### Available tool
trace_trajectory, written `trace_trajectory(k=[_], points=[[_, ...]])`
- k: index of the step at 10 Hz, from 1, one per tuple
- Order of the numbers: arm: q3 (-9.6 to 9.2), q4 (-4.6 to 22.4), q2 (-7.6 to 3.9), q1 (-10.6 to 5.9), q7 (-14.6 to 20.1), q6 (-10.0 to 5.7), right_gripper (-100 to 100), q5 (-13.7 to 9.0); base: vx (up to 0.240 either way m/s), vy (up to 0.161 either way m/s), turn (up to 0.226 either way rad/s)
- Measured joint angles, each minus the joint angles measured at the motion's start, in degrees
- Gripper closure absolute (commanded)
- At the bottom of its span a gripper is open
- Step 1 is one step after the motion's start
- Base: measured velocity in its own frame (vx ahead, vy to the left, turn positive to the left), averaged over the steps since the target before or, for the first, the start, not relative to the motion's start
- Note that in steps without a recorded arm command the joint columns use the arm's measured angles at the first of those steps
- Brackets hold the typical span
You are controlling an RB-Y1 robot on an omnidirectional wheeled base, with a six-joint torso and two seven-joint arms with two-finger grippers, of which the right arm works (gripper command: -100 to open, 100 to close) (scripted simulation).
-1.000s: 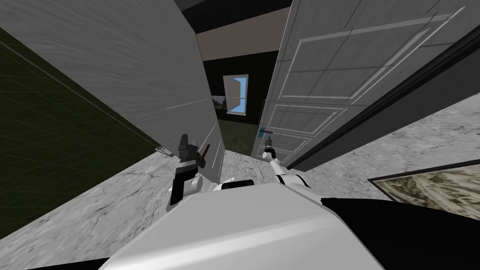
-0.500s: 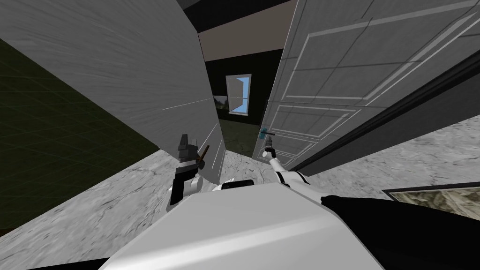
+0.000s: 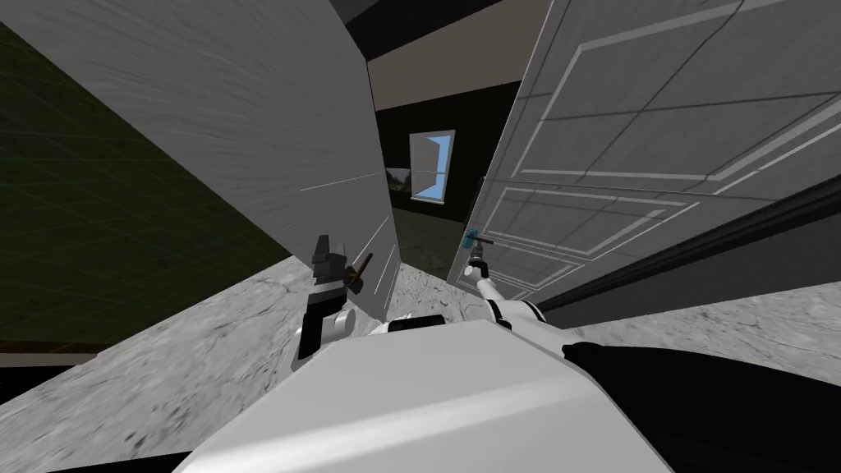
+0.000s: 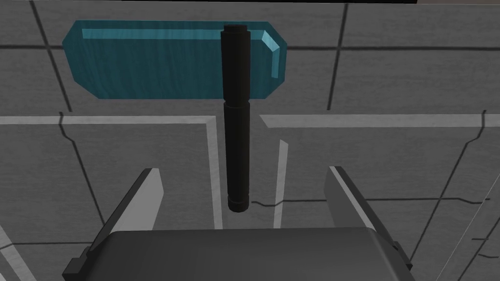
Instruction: Pull the door open
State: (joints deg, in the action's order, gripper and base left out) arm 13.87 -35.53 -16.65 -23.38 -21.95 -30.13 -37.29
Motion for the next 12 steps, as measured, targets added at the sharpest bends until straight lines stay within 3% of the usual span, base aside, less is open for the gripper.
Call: trace_trajectory(k=[1,3,4,5,6,7,9,10,11,12], points=[[0.55,-0.2,-0.82,0.9,0.5,-0.08,-100,-0.3,0.026,-0.049,0.068],[0.93,1.1,-1.49,0.18,0.7,-0.24,-100,-0.5,0.024,-0.019,0.105],[1.91,0.5,-2.19,1.06,0.6,-0.08,-100,-0.9,0.05,-0.043,0.196],[2.16,1.5,-2.83,0.89,0.9,-0.37,-100,-1.1,0.04,-0.048,0.146],[1.92,4.5,-3.78,-0.1,2.1,-1.7,-100,-1.0,0.061,-0.079,0.289],[2.73,5.8,-4.64,0.18,2.7,-2.71,-100,-1.4,0.086,-0.101,0.309],[4.72,6.1,-6.84,1.28,3.1,-2.67,-100,-2.3,0.083,-0.104,0.357],[6.02,5.4,-7.39,2.23,2.7,-2.45,-100,-2.9,0.047,-0.082,0.114],[5.22,10.1,-9.11,0.51,4.6,-4.08,-100,-2.5,0.016,-0.041,0.005],[5.77,9.3,-9.15,1.07,4.7,-4.11,-100,-2.8,-0.003,-0.004,-0.021]])
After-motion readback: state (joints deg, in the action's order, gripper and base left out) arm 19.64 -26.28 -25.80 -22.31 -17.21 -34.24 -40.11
